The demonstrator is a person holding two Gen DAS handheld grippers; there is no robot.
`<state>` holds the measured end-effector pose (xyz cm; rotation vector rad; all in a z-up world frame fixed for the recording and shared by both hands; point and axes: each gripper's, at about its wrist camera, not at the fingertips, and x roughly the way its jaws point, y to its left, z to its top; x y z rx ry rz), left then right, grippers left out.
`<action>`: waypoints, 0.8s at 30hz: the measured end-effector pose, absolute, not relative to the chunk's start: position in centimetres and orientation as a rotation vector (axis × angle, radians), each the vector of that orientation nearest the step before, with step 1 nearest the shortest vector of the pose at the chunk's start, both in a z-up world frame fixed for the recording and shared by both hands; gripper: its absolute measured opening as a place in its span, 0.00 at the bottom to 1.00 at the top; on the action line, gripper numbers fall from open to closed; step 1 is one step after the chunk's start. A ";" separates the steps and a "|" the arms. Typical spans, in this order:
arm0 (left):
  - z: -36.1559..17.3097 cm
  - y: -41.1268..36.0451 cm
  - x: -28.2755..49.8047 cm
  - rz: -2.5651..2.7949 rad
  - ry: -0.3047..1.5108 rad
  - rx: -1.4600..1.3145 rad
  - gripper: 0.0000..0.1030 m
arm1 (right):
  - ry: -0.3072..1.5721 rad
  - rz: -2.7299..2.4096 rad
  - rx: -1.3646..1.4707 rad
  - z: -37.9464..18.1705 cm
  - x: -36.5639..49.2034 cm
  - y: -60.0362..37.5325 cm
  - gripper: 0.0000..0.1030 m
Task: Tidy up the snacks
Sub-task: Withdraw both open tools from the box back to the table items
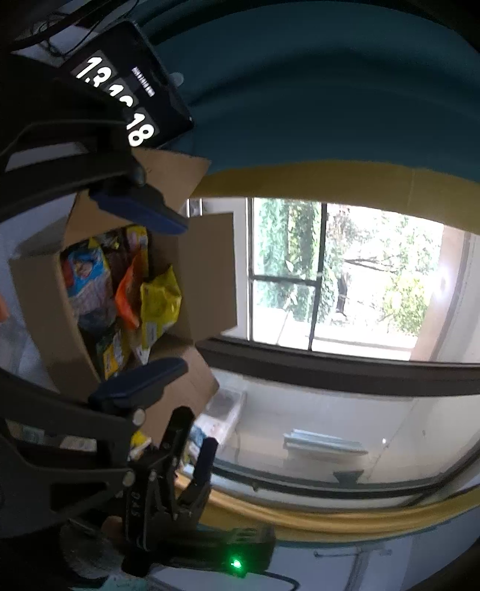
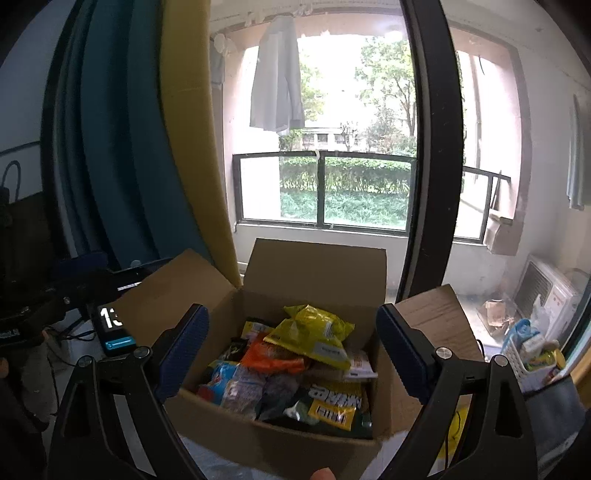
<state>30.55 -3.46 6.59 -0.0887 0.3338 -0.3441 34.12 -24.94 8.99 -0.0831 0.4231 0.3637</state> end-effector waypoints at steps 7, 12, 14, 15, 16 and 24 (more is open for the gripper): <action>6.4 -4.8 27.5 -0.366 0.338 -0.089 0.69 | 0.421 0.366 -0.096 8.9 30.1 -25.6 0.91; 6.2 -5.4 26.1 -0.376 0.346 -0.088 0.69 | 0.416 0.348 -0.085 8.7 28.2 -27.0 0.91; 6.2 -5.8 25.5 -0.380 0.348 -0.086 0.69 | 0.417 0.335 -0.082 8.5 27.4 -27.9 0.91; 6.2 -6.0 25.3 -0.383 0.350 -0.085 0.69 | 0.419 0.328 -0.083 8.3 27.2 -28.3 0.91; 6.1 -6.2 25.2 -0.385 0.351 -0.084 0.69 | 0.421 0.324 -0.083 8.2 27.0 -28.5 0.91; 5.4 -8.2 24.4 -0.404 0.378 -0.075 0.69 | 0.450 0.300 -0.070 6.4 24.6 -32.1 0.91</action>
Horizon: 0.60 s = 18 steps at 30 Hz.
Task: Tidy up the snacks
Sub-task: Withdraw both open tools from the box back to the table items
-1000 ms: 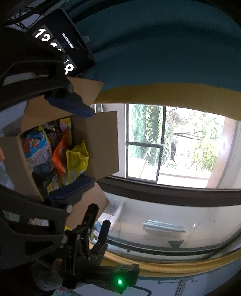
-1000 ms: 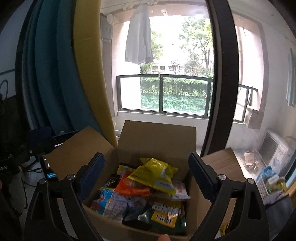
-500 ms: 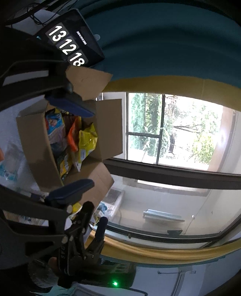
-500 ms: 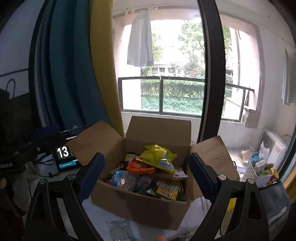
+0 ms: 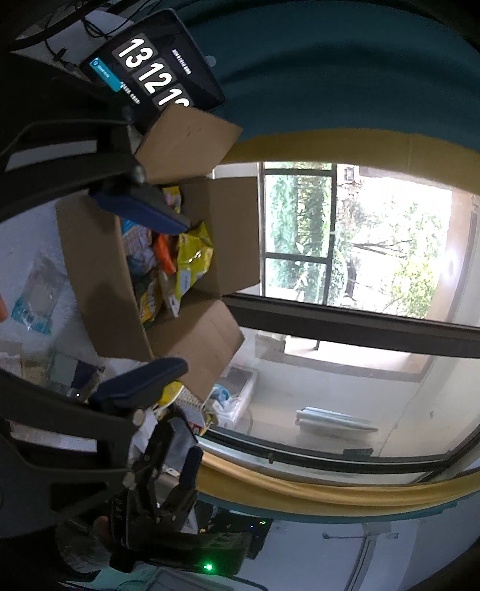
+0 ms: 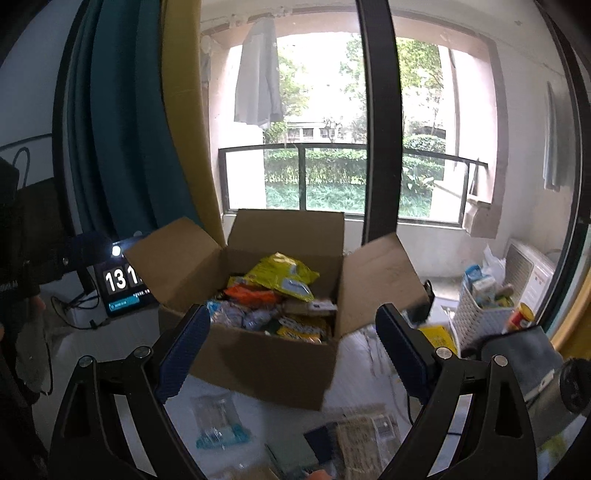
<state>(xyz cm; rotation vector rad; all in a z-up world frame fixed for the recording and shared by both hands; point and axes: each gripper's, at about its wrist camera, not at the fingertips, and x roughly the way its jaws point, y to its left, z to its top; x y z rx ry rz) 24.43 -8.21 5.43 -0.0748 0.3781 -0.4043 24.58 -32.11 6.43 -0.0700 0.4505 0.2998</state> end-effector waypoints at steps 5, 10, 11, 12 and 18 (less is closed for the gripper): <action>4.5 -9.8 24.2 -0.409 0.412 -0.067 0.69 | 0.469 0.299 -0.049 5.2 23.8 -34.1 0.91; 2.9 -11.2 24.5 -0.406 0.460 -0.064 0.69 | 0.502 0.303 -0.021 3.5 23.5 -36.0 0.91; 2.6 -11.5 24.5 -0.404 0.468 -0.063 0.69 | 0.513 0.305 -0.014 3.0 23.5 -36.4 0.91; 2.3 -11.7 24.6 -0.403 0.475 -0.063 0.70 | 0.519 0.306 -0.009 2.6 23.5 -36.7 0.91; 0.0 -12.9 25.4 -0.391 0.534 -0.082 0.70 | 0.584 0.311 0.021 -0.2 23.5 -38.5 0.91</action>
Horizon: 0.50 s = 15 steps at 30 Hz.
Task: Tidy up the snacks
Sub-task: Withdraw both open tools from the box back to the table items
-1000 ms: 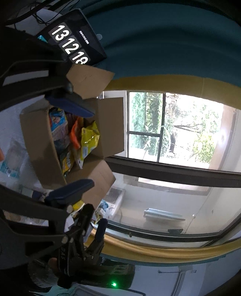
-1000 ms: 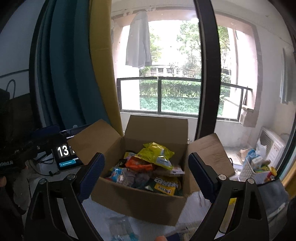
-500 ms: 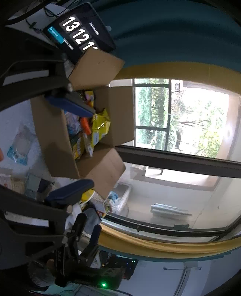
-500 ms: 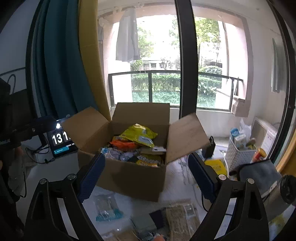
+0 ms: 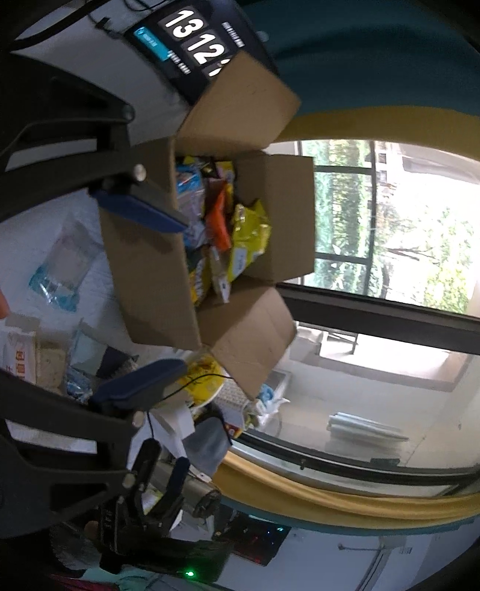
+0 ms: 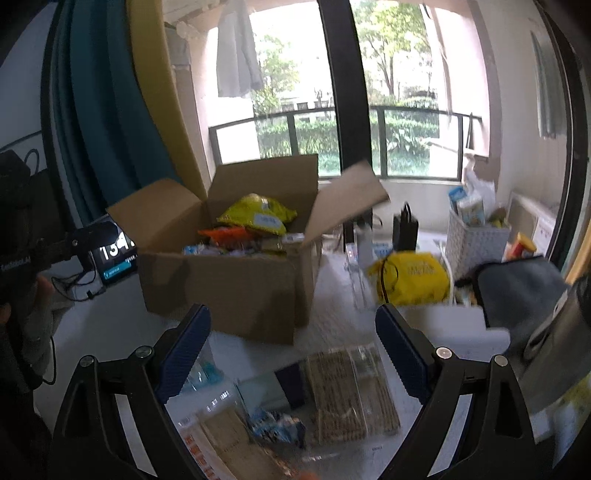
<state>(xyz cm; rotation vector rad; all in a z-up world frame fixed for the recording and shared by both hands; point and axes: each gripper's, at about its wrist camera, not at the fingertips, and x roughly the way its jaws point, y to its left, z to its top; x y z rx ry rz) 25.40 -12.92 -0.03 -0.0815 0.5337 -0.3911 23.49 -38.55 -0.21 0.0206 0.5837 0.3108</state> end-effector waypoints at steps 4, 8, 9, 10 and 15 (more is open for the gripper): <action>-2.2 -13.7 26.1 -0.381 0.595 -0.083 0.72 | 0.629 0.309 0.039 -2.2 23.9 -39.7 0.91; -4.6 -14.1 26.8 -0.365 0.654 -0.088 0.78 | 0.671 0.309 0.056 -4.2 24.4 -40.5 0.91; -5.1 -14.1 27.0 -0.357 0.669 -0.092 0.78 | 0.681 0.310 0.059 -4.6 24.5 -40.6 0.91; -5.8 -14.2 27.2 -0.349 0.686 -0.096 0.78 | 0.694 0.312 0.059 -5.2 24.7 -40.8 0.91; -9.0 -14.3 27.9 -0.301 0.772 -0.114 0.78 | 0.744 0.316 0.081 -7.2 25.6 -41.5 0.91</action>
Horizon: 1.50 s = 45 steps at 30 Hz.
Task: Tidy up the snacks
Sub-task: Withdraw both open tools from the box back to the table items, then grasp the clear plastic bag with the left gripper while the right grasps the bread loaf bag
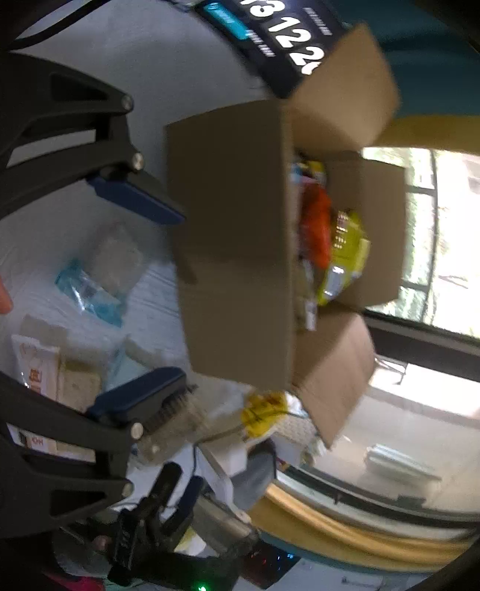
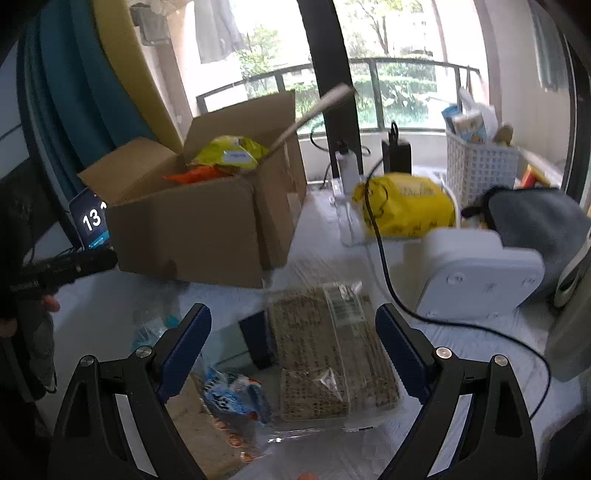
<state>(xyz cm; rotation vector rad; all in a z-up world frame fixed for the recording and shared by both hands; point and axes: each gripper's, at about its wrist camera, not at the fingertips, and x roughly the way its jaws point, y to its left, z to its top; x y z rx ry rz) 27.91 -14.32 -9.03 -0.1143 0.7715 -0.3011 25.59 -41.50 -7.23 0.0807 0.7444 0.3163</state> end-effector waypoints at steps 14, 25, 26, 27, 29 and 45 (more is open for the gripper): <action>-15.4 -14.9 28.9 -0.172 0.933 -0.165 0.78 | 0.841 0.316 0.125 -11.1 27.7 -42.6 0.91; -17.2 -15.0 29.1 -0.118 0.988 -0.115 0.78 | 0.883 0.308 0.160 -13.0 28.5 -43.4 0.91; -17.3 -15.1 29.0 -0.120 0.988 -0.103 0.78 | 0.891 0.305 0.158 -13.1 28.6 -43.4 0.91; -17.3 -15.1 28.9 -0.123 0.985 -0.096 0.78 | 0.899 0.303 0.151 -13.1 28.6 -43.2 0.90; -17.3 -15.1 28.7 -0.128 0.979 -0.091 0.78 | 0.904 0.300 0.139 -13.2 28.6 -42.9 0.85; -14.8 -14.6 27.2 -0.233 0.915 -0.070 0.55 | 0.807 0.292 0.114 -9.9 26.4 -41.5 0.78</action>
